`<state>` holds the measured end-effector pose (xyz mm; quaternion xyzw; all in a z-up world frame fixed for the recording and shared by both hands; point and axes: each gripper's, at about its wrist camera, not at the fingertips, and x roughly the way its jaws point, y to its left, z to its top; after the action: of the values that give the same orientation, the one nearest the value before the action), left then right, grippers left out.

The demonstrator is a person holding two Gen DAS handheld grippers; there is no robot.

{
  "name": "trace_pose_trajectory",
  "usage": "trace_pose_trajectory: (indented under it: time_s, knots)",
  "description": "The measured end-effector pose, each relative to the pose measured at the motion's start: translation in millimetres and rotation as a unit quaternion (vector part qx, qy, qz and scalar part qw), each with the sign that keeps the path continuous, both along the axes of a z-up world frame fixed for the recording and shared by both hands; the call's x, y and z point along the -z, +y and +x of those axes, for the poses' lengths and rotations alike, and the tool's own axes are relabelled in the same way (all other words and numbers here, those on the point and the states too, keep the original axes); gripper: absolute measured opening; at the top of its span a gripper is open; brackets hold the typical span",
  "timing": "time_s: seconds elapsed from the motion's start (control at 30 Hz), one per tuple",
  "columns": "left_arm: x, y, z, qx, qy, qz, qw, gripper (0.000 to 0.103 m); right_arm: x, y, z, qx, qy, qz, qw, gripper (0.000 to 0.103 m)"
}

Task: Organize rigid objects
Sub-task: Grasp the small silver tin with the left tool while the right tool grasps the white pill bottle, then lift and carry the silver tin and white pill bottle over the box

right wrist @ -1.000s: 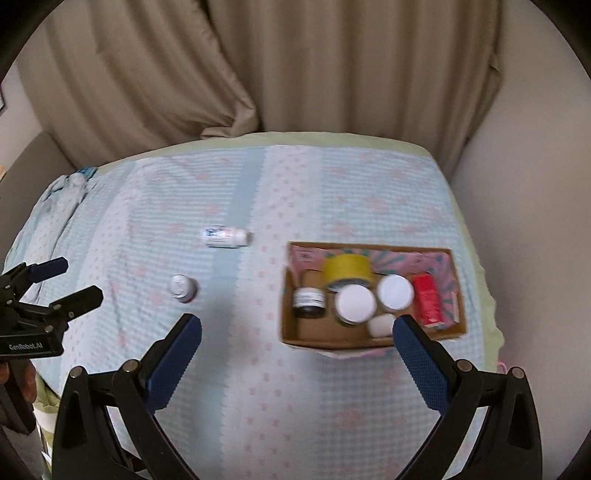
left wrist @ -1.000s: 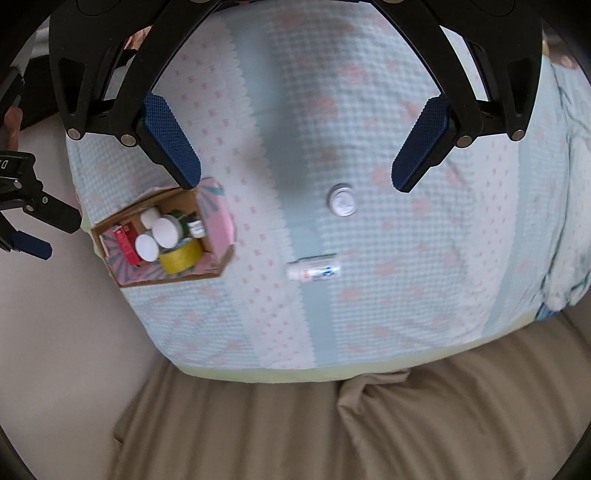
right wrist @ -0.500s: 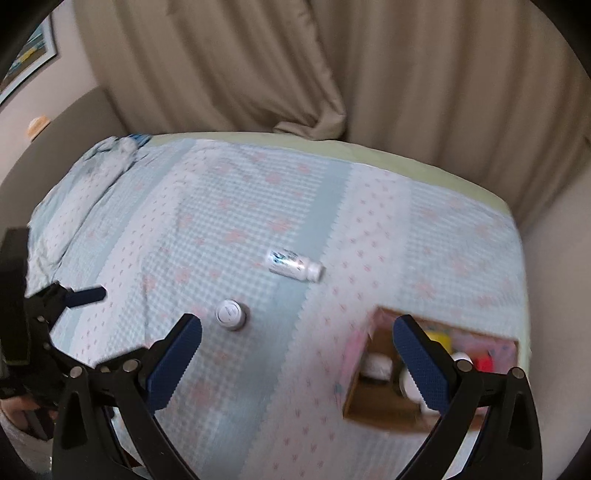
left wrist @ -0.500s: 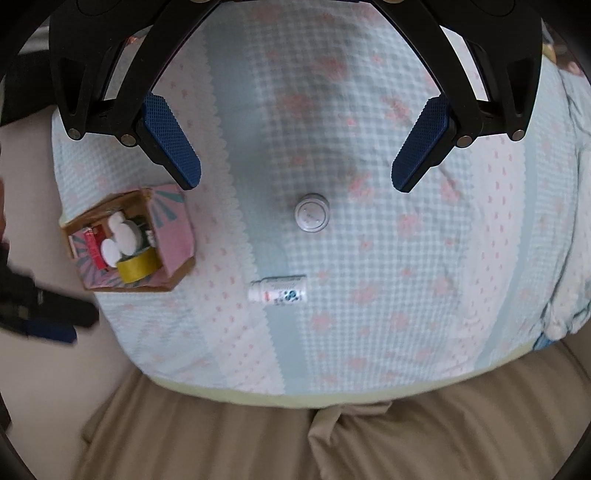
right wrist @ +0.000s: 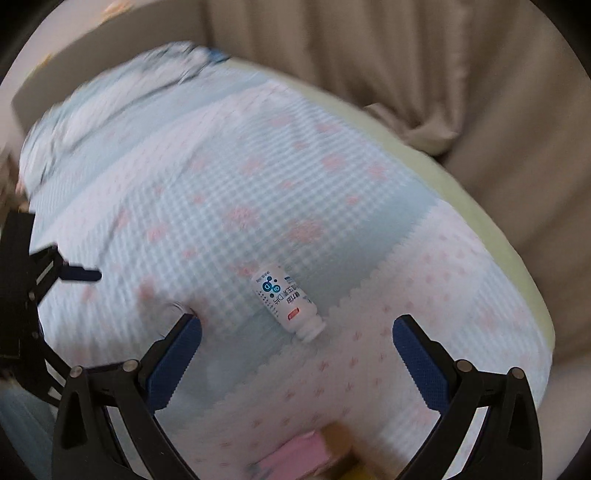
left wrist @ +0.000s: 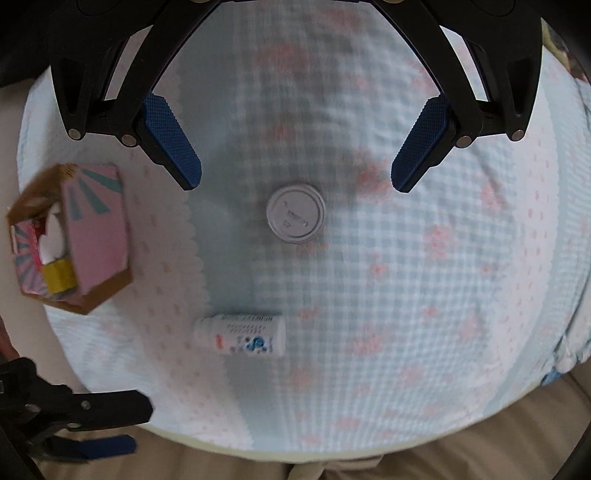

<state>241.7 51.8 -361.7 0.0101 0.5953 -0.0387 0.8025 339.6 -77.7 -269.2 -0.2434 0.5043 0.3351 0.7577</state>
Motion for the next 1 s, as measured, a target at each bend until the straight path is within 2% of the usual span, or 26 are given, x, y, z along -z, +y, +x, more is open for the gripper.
trace_pose_trajectory:
  time_s: [0.13,0.2,0.27,0.33,0.43,0.53,0.6,0.63,0.7,0.73,0.8,1.0]
  knots:
    - [41,-3,14,0.002,0.002,0.018,0.9998,0.096,52,21,17,-0.067,0.016,-0.03,0.997,0.103]
    - [56,-4,17,0.005,0.002,0.021,0.9998,0.093,79,31,21,-0.102,0.021,-0.051,0.993,0.097]
    - [73,-6,21,0.006,0.007,0.029,0.9995,0.087,105,39,22,-0.135,0.024,-0.078,0.988,0.096]
    - [86,-6,24,0.002,0.013,0.027,0.9995,0.087,128,46,25,-0.154,0.038,-0.099,0.982,0.096]
    - [94,-5,27,-0.006,0.012,0.026,0.9996,0.085,154,53,32,-0.174,0.056,-0.12,0.976,0.083]
    - [99,-3,35,-0.014,0.014,0.017,0.9997,0.074,163,58,37,-0.181,0.06,-0.123,0.974,0.079]
    - [101,-3,39,-0.017,0.013,0.015,0.9997,0.073,167,62,42,-0.181,0.07,-0.116,0.974,0.074]
    - [101,-5,40,-0.013,0.007,0.012,0.9998,0.068,168,64,44,-0.182,0.074,-0.116,0.974,0.072]
    - [99,-8,39,0.0,-0.002,0.004,1.0,0.056,171,68,44,-0.189,0.079,-0.12,0.971,0.057]
    - [98,-10,40,0.005,-0.005,0.004,1.0,0.051,173,70,44,-0.195,0.084,-0.123,0.97,0.054]
    - [97,-14,40,0.01,-0.006,0.013,0.9998,0.051,175,74,43,-0.201,0.081,-0.131,0.967,0.052]
    - [92,-9,42,-0.007,-0.009,-0.007,0.9999,0.051,173,78,46,-0.19,0.078,-0.135,0.969,0.051]
